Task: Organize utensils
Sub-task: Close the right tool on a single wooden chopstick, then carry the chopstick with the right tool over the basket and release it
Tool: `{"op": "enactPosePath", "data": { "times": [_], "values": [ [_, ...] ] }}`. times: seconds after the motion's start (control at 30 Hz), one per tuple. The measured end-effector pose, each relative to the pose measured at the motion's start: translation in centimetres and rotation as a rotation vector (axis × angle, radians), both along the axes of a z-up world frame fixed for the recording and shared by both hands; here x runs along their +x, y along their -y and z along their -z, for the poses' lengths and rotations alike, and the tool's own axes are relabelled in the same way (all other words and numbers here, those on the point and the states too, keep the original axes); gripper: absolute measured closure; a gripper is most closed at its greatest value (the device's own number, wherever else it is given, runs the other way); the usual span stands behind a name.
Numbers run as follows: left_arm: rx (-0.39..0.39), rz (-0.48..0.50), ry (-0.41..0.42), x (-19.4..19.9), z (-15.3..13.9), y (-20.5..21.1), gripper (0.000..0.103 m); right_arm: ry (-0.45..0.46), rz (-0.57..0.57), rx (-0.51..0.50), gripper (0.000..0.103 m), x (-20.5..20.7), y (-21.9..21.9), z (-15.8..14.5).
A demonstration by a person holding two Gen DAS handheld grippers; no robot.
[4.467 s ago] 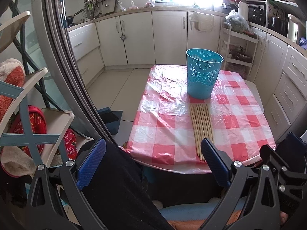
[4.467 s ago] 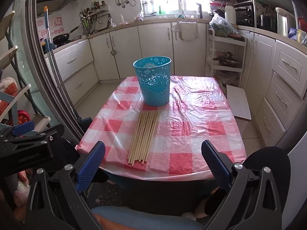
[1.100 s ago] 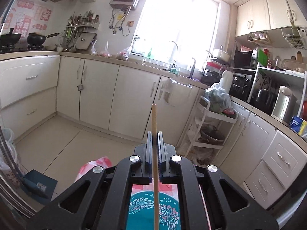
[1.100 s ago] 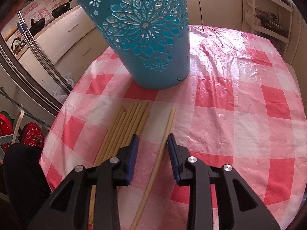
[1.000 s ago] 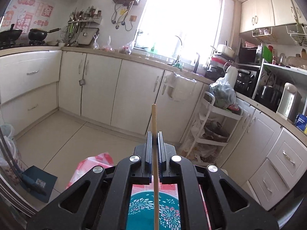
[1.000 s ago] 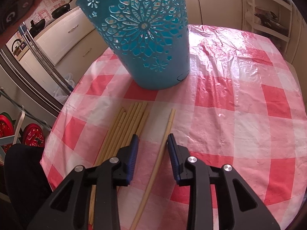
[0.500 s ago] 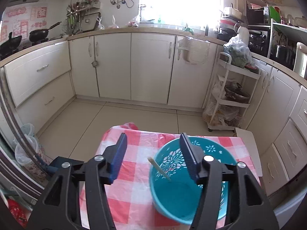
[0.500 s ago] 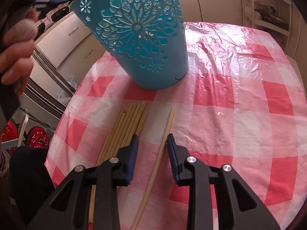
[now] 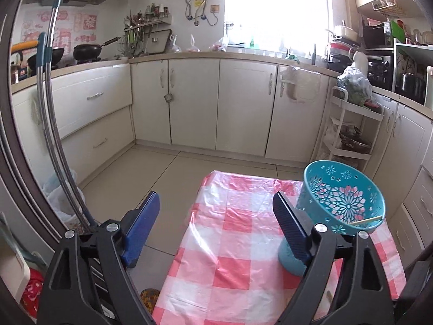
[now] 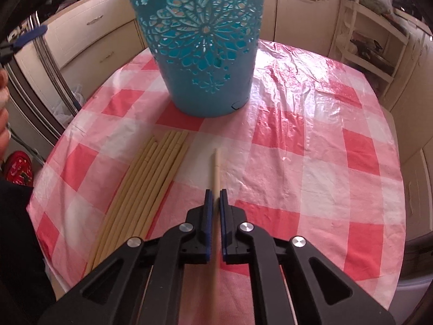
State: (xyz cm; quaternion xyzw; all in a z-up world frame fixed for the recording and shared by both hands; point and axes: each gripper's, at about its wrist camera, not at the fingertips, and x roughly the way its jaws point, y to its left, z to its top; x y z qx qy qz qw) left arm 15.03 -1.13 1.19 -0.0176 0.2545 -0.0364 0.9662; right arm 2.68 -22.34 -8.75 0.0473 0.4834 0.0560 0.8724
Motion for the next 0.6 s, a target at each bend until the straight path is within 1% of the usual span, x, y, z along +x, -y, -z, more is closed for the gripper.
{"op": "enactPosePath", "data": {
  "times": [0.1,0.2,0.23,0.3,0.43,0.57,0.6],
  "values": [
    [-0.039,-0.018,-0.054,1.1,0.7,-1.0,0.021,0.033,0.023,0.156,0.097,-1.7,1.6,-1.4],
    [-0.05,-0.026,-0.058,1.1,0.9,-1.5,0.021,0.091,0.028,0.295,0.097,-3.3,3.0,-3.9],
    [-0.051,-0.024,-0.054,1.0,0.9,-1.4,0.021,0.111,0.026,0.323,0.097,-3.5,3.3,-4.8],
    [-0.044,-0.022,-0.045,0.8,0.9,-1.3,0.02,0.169,0.012,0.373,0.097,-3.9,3.7,-7.3],
    [-0.042,-0.018,-0.051,0.6,1.0,-0.9,0.019,0.295,-0.014,0.448,0.098,-3.9,4.5,-13.3],
    [-0.055,-0.025,-0.062,0.8,1.2,-1.1,0.019,0.415,-0.053,0.485,0.098,-2.6,4.6,-19.2],
    [-0.061,-0.027,-0.066,0.9,1.2,-1.2,0.019,0.439,-0.059,0.485,0.098,-2.1,4.5,-20.2]
  ]
}}
